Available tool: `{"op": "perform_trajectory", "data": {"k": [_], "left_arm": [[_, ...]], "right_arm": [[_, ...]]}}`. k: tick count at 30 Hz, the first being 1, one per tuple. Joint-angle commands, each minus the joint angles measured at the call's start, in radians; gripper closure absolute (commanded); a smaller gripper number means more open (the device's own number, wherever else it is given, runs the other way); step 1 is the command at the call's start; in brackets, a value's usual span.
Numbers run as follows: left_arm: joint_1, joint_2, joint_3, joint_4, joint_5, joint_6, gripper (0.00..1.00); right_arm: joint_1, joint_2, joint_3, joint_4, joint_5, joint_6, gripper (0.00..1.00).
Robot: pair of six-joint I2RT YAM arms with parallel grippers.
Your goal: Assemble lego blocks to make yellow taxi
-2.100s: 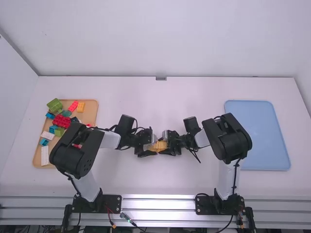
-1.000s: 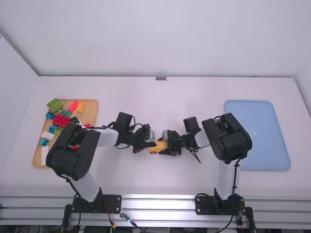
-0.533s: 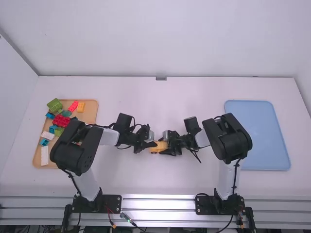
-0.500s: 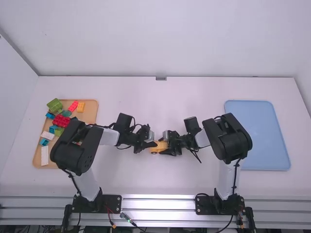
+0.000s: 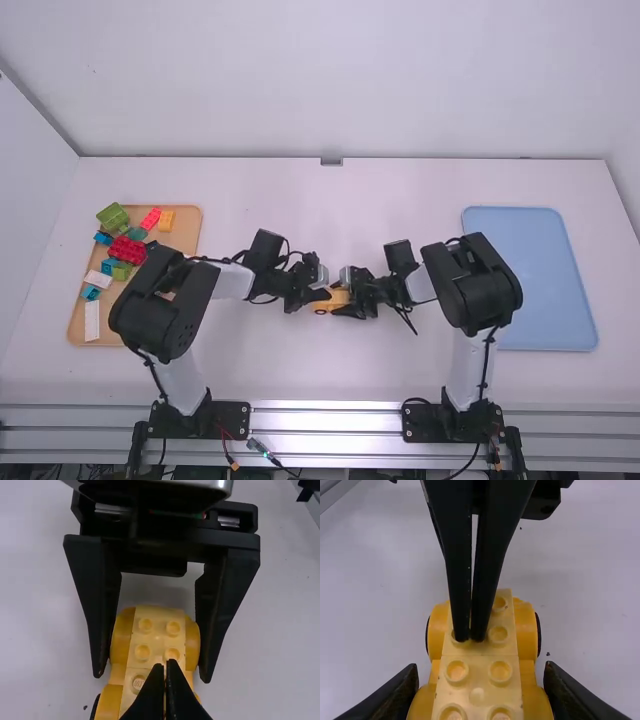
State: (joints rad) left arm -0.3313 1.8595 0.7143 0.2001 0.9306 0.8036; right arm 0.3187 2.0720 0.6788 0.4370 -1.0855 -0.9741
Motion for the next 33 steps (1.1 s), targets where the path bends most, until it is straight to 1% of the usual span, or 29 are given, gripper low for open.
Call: {"op": "perform_trajectory", "data": {"k": [1, 3, 6, 8, 9, 10, 12, 13, 16, 17, 18, 22, 23, 25, 26, 28, 29, 30, 31, 33], "left_arm": [[-0.039, 0.093, -0.043, -0.035, -0.256, -0.01, 0.98], [-0.033, 0.073, -0.026, -0.037, -0.236, -0.011, 0.98], [-0.019, -0.002, 0.02, -0.074, -0.224, -0.021, 0.98], [-0.005, -0.051, 0.044, -0.1, -0.224, -0.043, 0.87], [0.01, -0.101, 0.066, -0.127, -0.224, -0.067, 0.76], [0.024, -0.143, 0.084, -0.151, -0.224, -0.083, 0.68], [0.059, -0.232, 0.116, -0.203, -0.21, -0.091, 0.36], [0.075, -0.27, 0.127, -0.224, -0.204, -0.095, 0.01], [0.155, -0.394, 0.151, -0.274, -0.216, -0.147, 0.01], [0.171, -0.412, 0.151, -0.278, -0.216, -0.16, 0.01], [0.225, -0.46, 0.151, -0.291, -0.216, -0.203, 0.01], [0.327, -0.511, 0.15, -0.329, -0.218, -0.282, 0.01], [0.37, -0.515, 0.15, -0.338, -0.227, -0.326, 0.01], [0.436, -0.513, 0.148, -0.352, -0.29, -0.42, 0.01], [0.447, -0.512, 0.148, -0.357, -0.3, -0.433, 0.01], [0.507, -0.497, 0.148, -0.385, -0.358, -0.478, 0.01], [0.513, -0.494, 0.148, -0.388, -0.362, -0.478, 0.01], [0.519, -0.49, 0.148, -0.389, -0.367, -0.478, 0.01], [0.54, -0.475, 0.149, -0.395, -0.372, -0.478, 0.01], [0.553, -0.467, 0.149, -0.399, -0.371, -0.484, 0.01]], "right_arm": [[0.034, 0.016, 0.01, 0.008, -0.014, 0.009, 0.43], [0.034, 0.016, 0.01, 0.008, -0.014, 0.009, 0.43], [0.034, 0.016, 0.01, 0.008, -0.014, 0.009, 0.43], [0.034, 0.016, 0.01, 0.008, -0.013, 0.009, 0.43], [0.034, 0.016, 0.01, 0.008, -0.013, 0.008, 0.43], [0.034, 0.016, 0.01, 0.008, -0.013, 0.008, 0.43], [0.034, 0.016, 0.011, 0.008, -0.008, 0.009, 0.43], [0.034, 0.016, 0.012, 0.007, -0.003, 0.01, 0.43], [0.034, 0.016, 0.026, 0.0, 0.025, 0.049, 0.43], [0.034, 0.016, 0.028, 0.0, 0.029, 0.056, 0.42], [0.036, 0.015, 0.03, 0.001, 0.044, 0.061, 0.42], [0.033, 0.011, 0.029, 0.005, 0.076, 0.053, 0.42], [0.033, 0.008, 0.029, 0.004, 0.101, 0.058, 0.42], [0.034, 0.0, 0.029, 0.003, 0.144, 0.061, 0.42], [0.034, -0.002, 0.029, 0.003, 0.15, 0.061, 0.42], [0.034, -0.013, 0.029, 0.0, 0.188, 0.062, 0.34], [0.034, -0.014, 0.029, 0.0, 0.193, 0.062, 0.31], [0.034, -0.016, 0.03, 0.0, 0.197, 0.063, 0.3], [0.034, -0.019, 0.029, 0.001, 0.221, 0.083, 0.22], [0.034, -0.025, 0.029, -0.005, 0.24, 0.088, 0.13]]}}
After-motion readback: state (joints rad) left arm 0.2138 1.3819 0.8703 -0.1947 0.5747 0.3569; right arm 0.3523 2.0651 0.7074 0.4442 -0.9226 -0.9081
